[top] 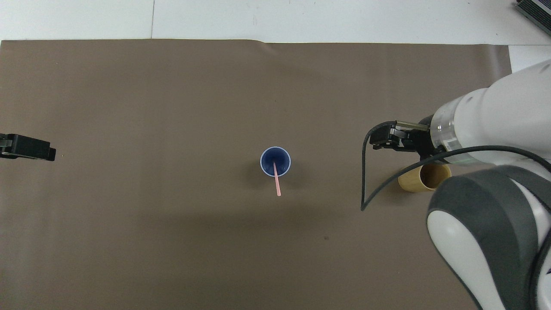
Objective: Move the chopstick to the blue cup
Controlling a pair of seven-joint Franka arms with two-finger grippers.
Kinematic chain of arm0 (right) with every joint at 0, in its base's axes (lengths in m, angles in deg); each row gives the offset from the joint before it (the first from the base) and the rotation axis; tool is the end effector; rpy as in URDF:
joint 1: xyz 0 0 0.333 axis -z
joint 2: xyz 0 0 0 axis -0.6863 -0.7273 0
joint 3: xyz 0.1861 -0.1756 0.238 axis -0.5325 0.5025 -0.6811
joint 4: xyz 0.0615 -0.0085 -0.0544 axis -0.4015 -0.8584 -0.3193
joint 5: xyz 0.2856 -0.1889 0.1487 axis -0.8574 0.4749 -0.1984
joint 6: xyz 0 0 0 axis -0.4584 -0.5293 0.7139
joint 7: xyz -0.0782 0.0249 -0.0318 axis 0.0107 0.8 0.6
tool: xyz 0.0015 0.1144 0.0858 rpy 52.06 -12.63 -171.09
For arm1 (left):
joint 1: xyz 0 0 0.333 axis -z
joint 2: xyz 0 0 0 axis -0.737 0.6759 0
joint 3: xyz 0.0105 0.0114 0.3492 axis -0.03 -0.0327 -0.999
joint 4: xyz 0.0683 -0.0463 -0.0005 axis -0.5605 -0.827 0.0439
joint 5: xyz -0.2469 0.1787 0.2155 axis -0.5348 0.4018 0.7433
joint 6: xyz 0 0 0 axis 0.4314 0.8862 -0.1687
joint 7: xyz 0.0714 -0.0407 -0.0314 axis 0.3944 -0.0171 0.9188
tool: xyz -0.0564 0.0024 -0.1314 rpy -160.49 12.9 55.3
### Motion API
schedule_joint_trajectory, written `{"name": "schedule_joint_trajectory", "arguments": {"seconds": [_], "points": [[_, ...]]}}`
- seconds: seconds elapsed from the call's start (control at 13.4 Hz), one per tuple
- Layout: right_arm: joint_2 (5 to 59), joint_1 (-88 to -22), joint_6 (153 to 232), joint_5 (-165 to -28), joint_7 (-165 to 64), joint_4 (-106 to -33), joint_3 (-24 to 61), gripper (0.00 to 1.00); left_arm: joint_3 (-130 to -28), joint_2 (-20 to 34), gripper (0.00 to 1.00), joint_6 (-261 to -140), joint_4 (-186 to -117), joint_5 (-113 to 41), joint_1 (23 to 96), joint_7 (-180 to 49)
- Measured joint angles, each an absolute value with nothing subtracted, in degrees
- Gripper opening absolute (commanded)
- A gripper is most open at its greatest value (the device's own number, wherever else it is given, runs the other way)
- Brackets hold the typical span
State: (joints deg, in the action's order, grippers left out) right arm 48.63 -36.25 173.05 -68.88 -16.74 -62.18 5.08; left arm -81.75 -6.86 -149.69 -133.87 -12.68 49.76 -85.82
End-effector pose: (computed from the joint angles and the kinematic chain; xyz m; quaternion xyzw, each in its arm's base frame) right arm 0.5211 0.1368 0.5995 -0.9934 0.1096 -0.0175 0.0298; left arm 0.5034 -0.0236 0.6450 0.9979 -0.0628 0.0017 0.0160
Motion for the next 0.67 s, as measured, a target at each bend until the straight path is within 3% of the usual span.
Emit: {"name": "schedule_joint_trajectory", "arguments": {"seconds": [0.45,0.67], "points": [[49.2,-35.1,172.4,-68.7,-21.4,-61.5,5.8,1.00,-81.7,-6.9,1.00,-149.7,-133.9,-12.7,49.8,-85.8],[50.0,-38.4,167.1,-67.7,-25.4,-59.1,11.9,1.00,-81.7,-6.9,1.00,-149.7,-133.9,-12.7,49.8,-85.8]]}}
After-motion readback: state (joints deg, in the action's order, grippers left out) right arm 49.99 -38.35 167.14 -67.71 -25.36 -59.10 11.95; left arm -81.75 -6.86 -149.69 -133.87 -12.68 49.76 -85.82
